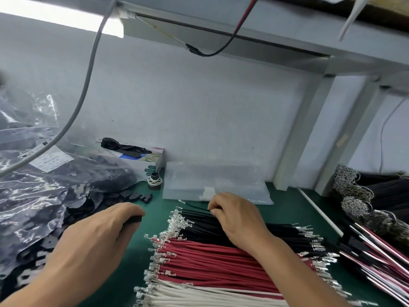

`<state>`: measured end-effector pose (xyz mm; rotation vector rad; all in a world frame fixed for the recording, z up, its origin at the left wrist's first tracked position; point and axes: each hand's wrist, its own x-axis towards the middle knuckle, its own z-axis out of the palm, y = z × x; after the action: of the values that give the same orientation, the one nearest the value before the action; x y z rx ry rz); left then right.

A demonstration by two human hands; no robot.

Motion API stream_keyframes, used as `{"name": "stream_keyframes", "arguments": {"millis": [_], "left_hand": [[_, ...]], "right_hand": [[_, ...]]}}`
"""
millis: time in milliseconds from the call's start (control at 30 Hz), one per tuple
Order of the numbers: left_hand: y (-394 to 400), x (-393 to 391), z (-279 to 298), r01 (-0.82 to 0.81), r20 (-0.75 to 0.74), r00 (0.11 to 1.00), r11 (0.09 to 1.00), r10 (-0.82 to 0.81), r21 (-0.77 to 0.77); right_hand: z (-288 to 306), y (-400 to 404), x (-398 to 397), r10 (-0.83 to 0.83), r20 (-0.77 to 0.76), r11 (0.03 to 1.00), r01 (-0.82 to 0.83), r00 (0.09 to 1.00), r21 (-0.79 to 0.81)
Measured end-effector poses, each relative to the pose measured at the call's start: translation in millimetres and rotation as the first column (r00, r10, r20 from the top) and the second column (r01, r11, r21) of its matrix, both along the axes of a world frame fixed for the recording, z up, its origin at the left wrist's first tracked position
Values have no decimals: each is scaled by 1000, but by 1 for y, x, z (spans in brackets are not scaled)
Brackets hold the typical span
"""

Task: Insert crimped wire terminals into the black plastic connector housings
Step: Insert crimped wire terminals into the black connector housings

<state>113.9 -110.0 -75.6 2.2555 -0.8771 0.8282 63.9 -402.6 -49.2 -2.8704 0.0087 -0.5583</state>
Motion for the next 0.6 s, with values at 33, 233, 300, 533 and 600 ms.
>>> {"name": "stream_keyframes", "arguments": {"millis": [33, 233, 300, 533, 600], "left_hand": [[-1, -2, 0, -1, -2, 1000, 1000, 1, -14], [-4, -9, 5, 61, -47, 997, 998, -61, 13], [-4, -10, 5, 67, -64, 996, 998, -66, 13], [-3, -15, 10, 71, -97, 993, 997, -71, -1], [-5, -17, 10, 93, -117, 989, 995, -95, -22]], "right_hand": [[2, -1, -2, 11, 39, 1000, -10, 999, -4], [24, -3, -8, 52, 152, 996, -62, 987, 61], [33, -4, -6, 46, 160, 989, -68, 986, 134], [90, -2, -6, 9, 334, 977, -80, 943, 200], [101, 2, -16, 33, 387, 983, -99, 922, 152]]}}
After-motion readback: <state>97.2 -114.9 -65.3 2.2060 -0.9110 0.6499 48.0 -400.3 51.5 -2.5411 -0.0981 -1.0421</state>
